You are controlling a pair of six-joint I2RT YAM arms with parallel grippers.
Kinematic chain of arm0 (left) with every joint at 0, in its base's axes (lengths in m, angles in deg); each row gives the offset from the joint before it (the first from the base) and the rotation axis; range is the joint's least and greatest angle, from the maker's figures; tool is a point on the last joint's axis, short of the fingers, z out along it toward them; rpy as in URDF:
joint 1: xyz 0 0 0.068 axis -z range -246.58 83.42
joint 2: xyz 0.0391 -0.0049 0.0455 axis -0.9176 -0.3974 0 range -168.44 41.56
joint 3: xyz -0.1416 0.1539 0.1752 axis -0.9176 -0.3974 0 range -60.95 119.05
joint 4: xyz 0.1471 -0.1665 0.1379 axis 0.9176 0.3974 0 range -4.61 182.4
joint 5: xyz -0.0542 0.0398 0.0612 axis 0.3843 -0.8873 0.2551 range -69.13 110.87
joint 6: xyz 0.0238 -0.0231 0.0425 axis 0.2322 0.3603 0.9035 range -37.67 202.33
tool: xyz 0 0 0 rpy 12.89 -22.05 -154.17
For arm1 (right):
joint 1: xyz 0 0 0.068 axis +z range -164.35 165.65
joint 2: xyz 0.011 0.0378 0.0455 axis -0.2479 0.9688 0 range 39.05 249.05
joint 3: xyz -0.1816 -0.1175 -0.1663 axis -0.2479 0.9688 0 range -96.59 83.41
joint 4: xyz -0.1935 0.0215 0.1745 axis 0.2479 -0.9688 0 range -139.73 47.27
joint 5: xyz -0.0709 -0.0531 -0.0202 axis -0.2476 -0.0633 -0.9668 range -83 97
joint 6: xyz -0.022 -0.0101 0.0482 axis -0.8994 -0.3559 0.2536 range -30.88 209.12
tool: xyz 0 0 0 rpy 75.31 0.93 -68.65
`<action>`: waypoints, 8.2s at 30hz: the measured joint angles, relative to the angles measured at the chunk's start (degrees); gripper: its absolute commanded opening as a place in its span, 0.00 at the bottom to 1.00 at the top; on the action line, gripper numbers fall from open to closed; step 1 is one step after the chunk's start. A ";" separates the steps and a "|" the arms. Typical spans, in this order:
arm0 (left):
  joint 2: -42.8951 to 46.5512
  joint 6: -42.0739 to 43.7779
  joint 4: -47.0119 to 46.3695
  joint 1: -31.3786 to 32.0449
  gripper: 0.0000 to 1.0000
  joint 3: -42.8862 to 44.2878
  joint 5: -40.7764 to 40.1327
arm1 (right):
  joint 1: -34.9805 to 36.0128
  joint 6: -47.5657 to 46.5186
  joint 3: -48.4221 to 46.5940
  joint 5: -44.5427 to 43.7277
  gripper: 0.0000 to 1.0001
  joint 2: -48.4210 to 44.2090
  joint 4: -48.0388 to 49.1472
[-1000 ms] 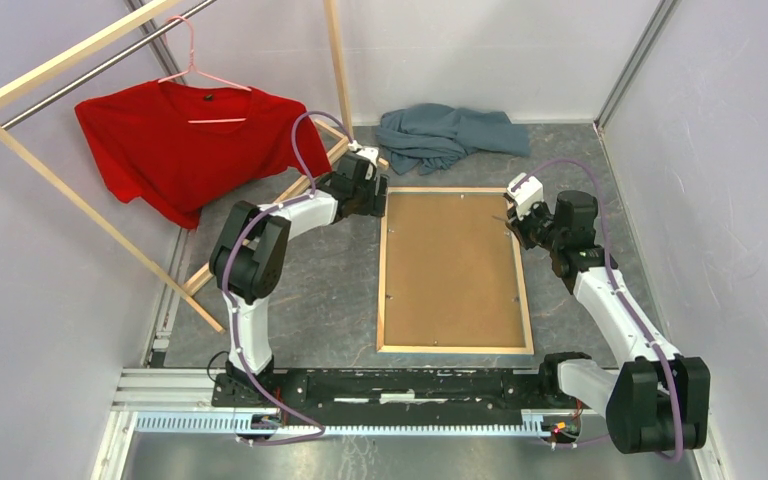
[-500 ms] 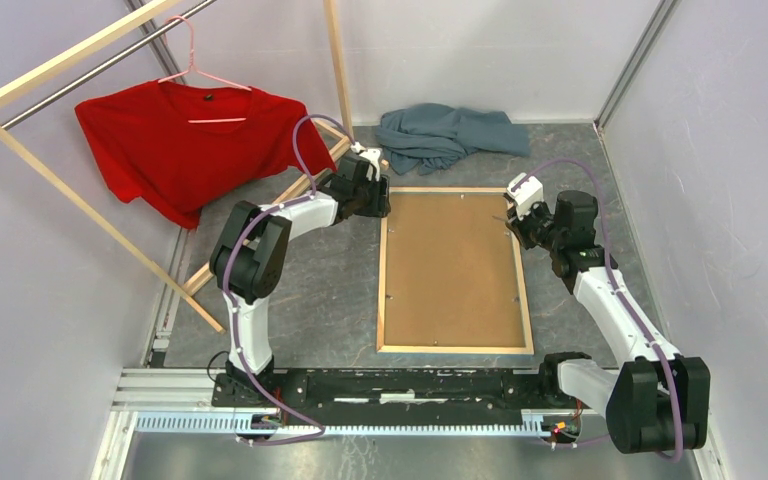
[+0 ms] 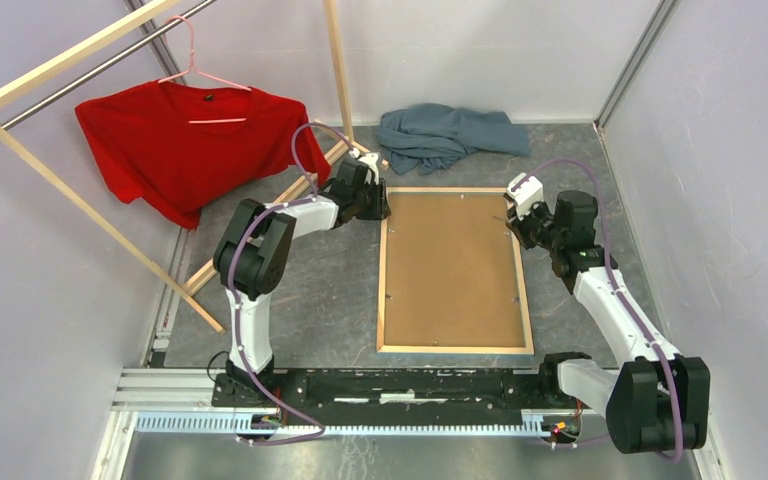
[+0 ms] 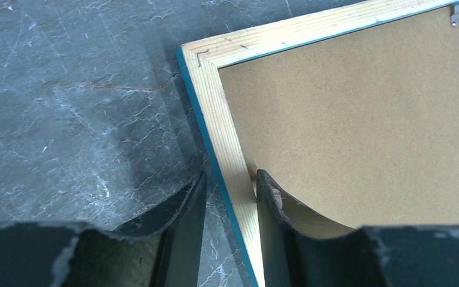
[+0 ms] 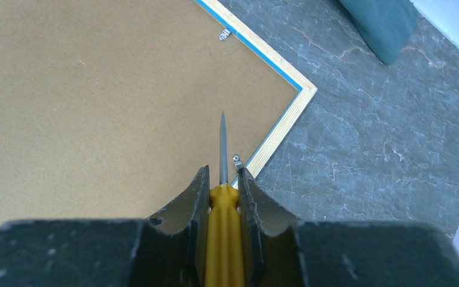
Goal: Take the photo out of the frame
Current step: Release the photo frame item from the photo frame.
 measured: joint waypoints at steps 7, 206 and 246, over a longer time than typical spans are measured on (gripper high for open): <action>-0.02 -1.33 -1.62 -0.68 0.38 -1.03 1.38 | 0.07 -0.02 -0.50 -2.91 0.00 1.18 -1.14; -0.48 -10.69 -8.33 -2.51 0.06 -4.17 5.57 | 8.87 -4.55 -2.25 -17.68 0.00 8.35 -6.84; -0.48 -10.69 -8.37 -2.58 0.06 -4.17 5.68 | 8.87 -4.15 0.55 -17.77 0.00 7.32 -2.47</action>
